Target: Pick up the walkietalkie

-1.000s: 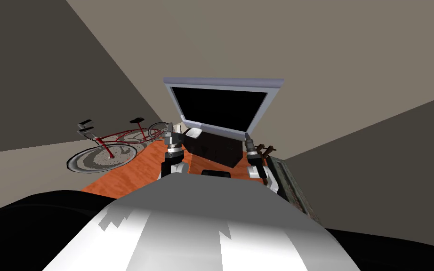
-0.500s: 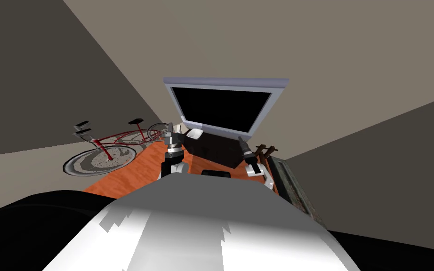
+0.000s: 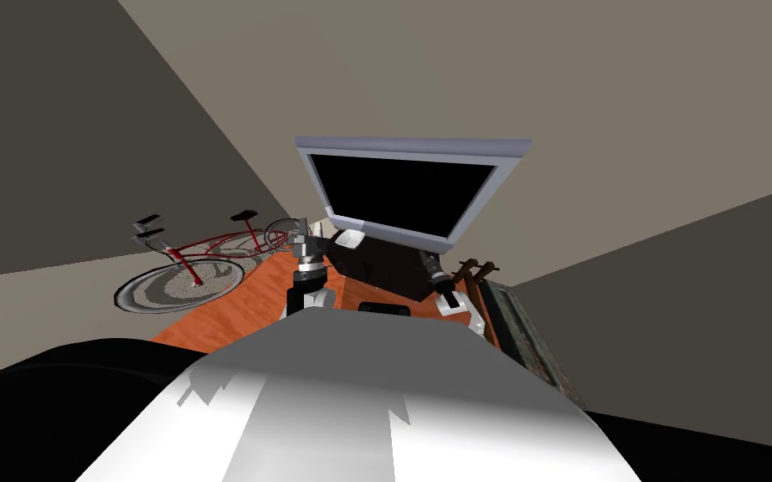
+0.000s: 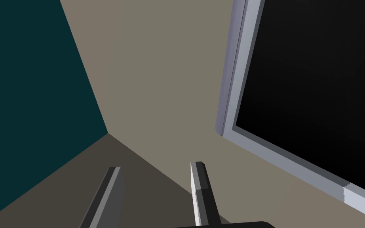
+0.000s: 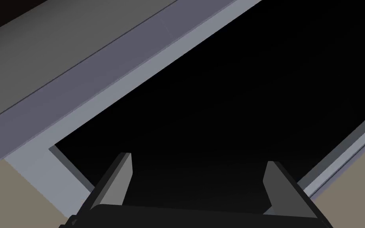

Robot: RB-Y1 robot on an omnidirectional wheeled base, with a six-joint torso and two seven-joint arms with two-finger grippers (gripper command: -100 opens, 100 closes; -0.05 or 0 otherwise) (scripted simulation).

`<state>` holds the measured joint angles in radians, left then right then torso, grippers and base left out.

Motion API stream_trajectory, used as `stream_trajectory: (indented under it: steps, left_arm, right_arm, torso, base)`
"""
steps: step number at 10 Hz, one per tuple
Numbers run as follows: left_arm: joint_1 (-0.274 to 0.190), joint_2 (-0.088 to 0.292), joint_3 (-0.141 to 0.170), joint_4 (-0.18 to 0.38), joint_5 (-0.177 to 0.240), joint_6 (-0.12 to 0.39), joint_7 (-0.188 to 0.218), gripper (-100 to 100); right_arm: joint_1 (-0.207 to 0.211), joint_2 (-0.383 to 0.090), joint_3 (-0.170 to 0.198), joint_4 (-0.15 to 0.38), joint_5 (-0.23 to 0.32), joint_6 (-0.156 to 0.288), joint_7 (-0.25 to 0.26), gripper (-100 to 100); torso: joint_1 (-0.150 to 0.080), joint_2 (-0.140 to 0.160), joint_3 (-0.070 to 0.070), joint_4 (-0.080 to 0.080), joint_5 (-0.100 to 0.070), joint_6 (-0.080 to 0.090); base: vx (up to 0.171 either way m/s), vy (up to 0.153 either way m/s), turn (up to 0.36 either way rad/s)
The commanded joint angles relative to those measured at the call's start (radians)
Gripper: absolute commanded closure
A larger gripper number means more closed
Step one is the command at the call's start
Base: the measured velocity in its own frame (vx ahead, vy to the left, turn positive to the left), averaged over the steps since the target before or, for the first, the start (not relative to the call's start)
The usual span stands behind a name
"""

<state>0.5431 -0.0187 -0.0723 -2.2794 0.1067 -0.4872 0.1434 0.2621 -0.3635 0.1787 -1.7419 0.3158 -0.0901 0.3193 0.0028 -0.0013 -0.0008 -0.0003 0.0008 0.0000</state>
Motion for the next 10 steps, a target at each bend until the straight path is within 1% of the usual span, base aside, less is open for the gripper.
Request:
stream_trajectory:
  steps: [1, 2, 3, 4, 5, 7, 8, 10]
  left_arm:
    - [0.000, 0.000, 0.000, 0.000, 0.000, 0.000, 0.000, 0]
    - [0.000, 0.000, 0.000, 0.000, 0.000, 0.000, 0.000, 0]
    - [0.000, 0.000, 0.000, 0.000, 0.000, 0.000, 0.000, 0]
    - [0.000, 0.000, 0.000, 0.000, 0.000, 0.000, 0.000, 0]
    - [0.000, 0.000, 0.000, 0.000, 0.000, 0.000, 0.000, 0]
    - [0.000, 0.000, 0.000, 0.000, 0.000, 0.000, 0.000, 0]
    - [0.000, 0.000, 0.000, 0.000, 0.000, 0.000, 0.000, 0]
    - [0.000, 0.000, 0.000, 0.000, 0.000, 0.000, 0.000, 0]
  right_arm:
    - [-0.024, -0.020, 0.011, 0.050, 0.031, 0.022, 0.028, -100]
    - [-0.034, -0.037, 0.019, 0.074, 0.058, 0.038, 0.053, -100]
    - [-0.034, -0.037, 0.019, 0.088, 0.058, 0.038, 0.053, -100]
    - [-0.045, -0.056, 0.027, 0.125, 0.085, 0.054, 0.078, -100]
    - [-0.045, -0.056, 0.027, 0.127, 0.085, 0.054, 0.078, -100]
    - [-0.064, -0.095, 0.038, 0.192, 0.138, 0.082, 0.127, -100]
    - [-0.064, -0.095, 0.038, 0.207, 0.138, 0.082, 0.127, -100]
    - [-0.079, -0.136, 0.045, 0.277, 0.191, 0.106, 0.176, -100]
  torso:
    - [0.000, 0.000, 0.000, 0.000, 0.000, 0.000]
    - [0.000, 0.000, 0.000, 0.000, 0.000, 0.000]
    - [0.002, -0.001, 0.000, 0.000, 0.000, 0.000]
    - [0.001, 0.000, 0.000, 0.000, 0.000, 0.000]
    - [0.002, 0.000, 0.000, 0.000, 0.000, 0.000]
    - [0.000, 0.000, 0.000, 0.000, 0.000, 0.000]
    - [0.002, -0.001, 0.000, 0.000, 0.000, 0.000]
    - [0.002, 0.000, 0.000, 0.000, 0.000, 0.000]
  base:
    - [0.015, 0.045, 0.048]
    - [0.032, 0.079, 0.085]
    - [0.022, 0.068, 0.023]
    - [0.015, 0.075, 0.073]
    - [0.015, 0.057, 0.031]
    - [0.023, 0.072, 0.113]
    - [0.021, 0.073, 0.052]
    - [0.010, 0.089, 0.147]
